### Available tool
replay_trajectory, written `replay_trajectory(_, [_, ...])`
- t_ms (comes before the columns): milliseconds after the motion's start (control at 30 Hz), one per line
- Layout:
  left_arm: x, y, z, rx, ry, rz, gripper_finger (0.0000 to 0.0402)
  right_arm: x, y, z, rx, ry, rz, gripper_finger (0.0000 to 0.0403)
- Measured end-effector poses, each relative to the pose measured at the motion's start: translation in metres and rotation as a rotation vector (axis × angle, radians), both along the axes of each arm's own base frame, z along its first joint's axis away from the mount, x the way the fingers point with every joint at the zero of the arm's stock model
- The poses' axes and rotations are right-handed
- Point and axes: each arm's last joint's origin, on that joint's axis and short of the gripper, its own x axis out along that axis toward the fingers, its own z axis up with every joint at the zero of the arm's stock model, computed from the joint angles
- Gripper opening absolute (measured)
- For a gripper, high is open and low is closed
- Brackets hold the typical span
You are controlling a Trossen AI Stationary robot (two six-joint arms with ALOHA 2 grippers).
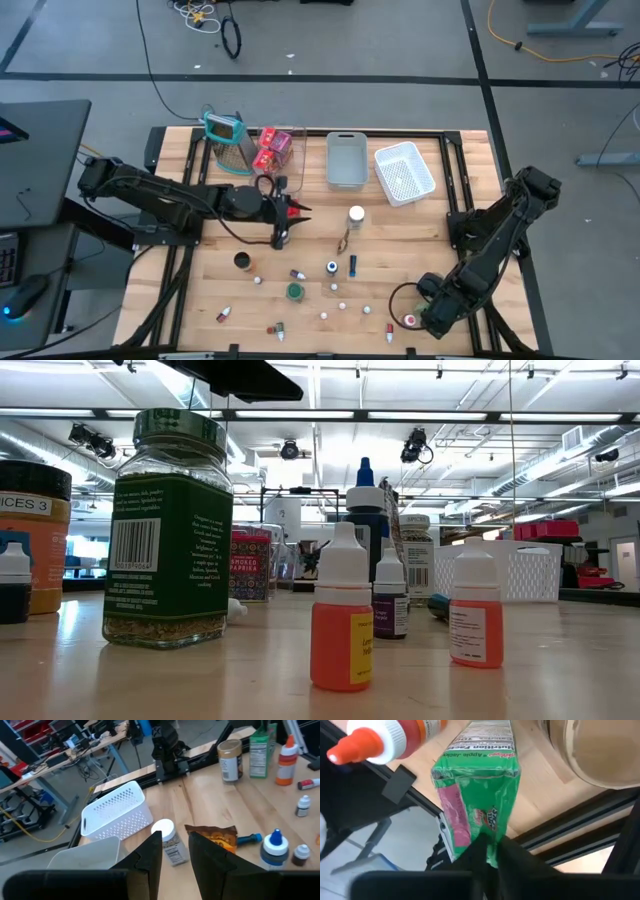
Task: Pick & Place Kitchen Items
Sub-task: Put the green cereal box into the transparent bin
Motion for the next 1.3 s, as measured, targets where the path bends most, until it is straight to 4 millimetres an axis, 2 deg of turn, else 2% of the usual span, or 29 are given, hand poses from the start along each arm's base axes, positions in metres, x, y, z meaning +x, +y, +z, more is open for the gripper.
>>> replay_trajectory(67, [0.0, 0.0, 0.0, 0.0, 0.001, -0.003, 0.0104, -0.001, -0.001, 0.001, 0.019, 0.023, 0.018, 0.0011])
replay_trajectory(133, [0.0, 0.0, 0.0, 0.0, 0.002, -0.003, 0.0104, -0.001, -0.004, 0.002, 0.019, 0.024, 0.029, 0.0012])
replay_trajectory(267, [0.0, 0.0, 0.0, 0.0, 0.003, -0.003, 0.0104, 0.001, -0.013, 0.01, -0.015, -0.105, 0.096, 0.0013])
replay_trajectory(433, [0.0, 0.0, 0.0, 0.0, 0.003, -0.003, 0.0104, 0.002, -0.039, 0.024, -0.111, -0.2, 0.107, 0.0008])
replay_trajectory(633, [0.0, 0.0, 0.0, -0.011, -0.001, 0.001, 0.0104, 0.011, -0.073, 0.044, -0.239, -0.435, 0.191, 0.0005])
replay_trajectory(833, [0.0, 0.0, 0.0, -0.104, -0.011, 0.031, 0.0104, 0.038, -0.103, 0.052, -0.41, -0.632, 0.414, 0.0004])
replay_trajectory(1000, [0.0, 0.0, 0.001, -0.135, -0.025, 0.04, 0.0104, 0.072, -0.122, 0.047, -0.425, -0.73, 0.659, 0.0004])
replay_trajectory(1100, [0.002, 0.0, 0.007, -0.173, -0.093, 0.045, 0.0104, 0.088, -0.134, 0.044, -0.416, -0.784, 0.792, 0.0004])
replay_trajectory(1200, [0.004, 0.002, 0.015, -0.271, -0.184, 0.05, 0.0104, 0.098, -0.146, 0.042, -0.419, -0.802, 0.903, 0.0004])
replay_trajectory(1300, [0.005, 0.004, 0.02, -0.342, -0.234, 0.016, 0.0104, 0.101, -0.157, 0.048, -0.442, -0.764, 0.971, 0.0004])
